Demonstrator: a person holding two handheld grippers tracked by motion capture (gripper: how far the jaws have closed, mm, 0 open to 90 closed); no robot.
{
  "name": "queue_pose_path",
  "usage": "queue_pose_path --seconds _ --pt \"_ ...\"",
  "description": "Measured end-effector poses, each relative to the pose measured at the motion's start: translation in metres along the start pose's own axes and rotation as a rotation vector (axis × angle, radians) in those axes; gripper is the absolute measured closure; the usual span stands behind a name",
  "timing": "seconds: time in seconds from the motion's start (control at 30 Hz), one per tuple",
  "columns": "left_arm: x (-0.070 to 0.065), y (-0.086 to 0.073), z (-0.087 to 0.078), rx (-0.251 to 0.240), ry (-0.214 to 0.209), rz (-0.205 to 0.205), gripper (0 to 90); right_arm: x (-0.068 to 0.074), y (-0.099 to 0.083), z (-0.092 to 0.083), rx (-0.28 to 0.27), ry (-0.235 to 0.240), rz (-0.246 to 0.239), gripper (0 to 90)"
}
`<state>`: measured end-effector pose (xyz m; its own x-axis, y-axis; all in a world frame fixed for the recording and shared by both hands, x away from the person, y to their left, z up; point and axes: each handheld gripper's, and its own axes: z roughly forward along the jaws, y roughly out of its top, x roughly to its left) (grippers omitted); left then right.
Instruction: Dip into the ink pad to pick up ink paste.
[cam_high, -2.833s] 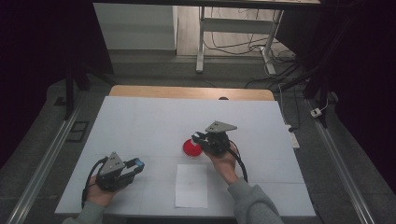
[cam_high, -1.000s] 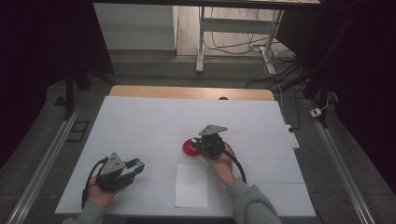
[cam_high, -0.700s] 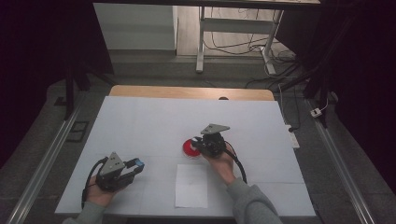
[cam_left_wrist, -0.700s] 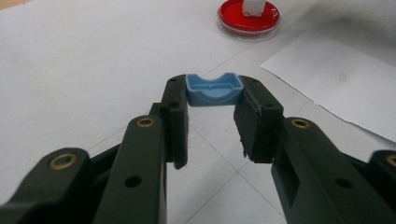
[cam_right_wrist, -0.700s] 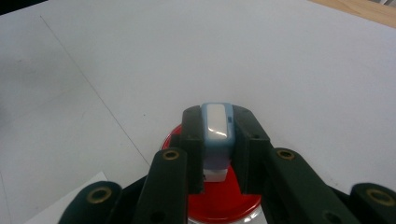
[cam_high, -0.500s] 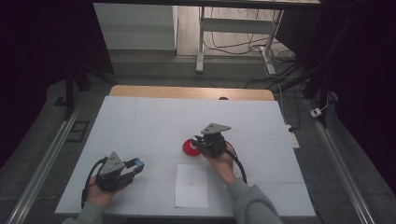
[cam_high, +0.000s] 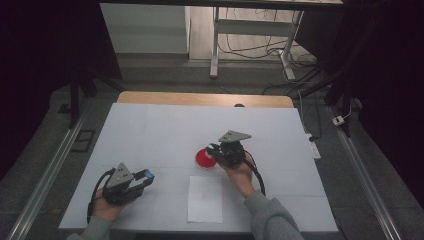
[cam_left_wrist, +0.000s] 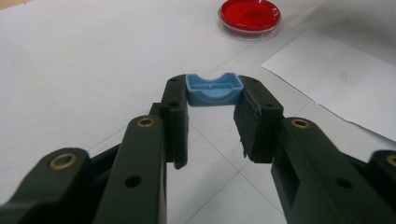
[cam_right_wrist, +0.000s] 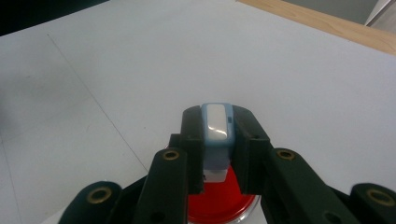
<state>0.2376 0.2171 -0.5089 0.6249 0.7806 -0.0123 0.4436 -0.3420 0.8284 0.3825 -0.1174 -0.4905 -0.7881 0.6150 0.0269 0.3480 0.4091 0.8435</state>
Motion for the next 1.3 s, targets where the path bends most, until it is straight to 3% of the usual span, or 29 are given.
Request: queue_pose_path --seconds 1.3 --pt "0.000 0.000 0.000 -0.003 0.000 -0.001 65.5 -0.005 0.005 -0.026 -0.062 0.027 0.024 75.3"
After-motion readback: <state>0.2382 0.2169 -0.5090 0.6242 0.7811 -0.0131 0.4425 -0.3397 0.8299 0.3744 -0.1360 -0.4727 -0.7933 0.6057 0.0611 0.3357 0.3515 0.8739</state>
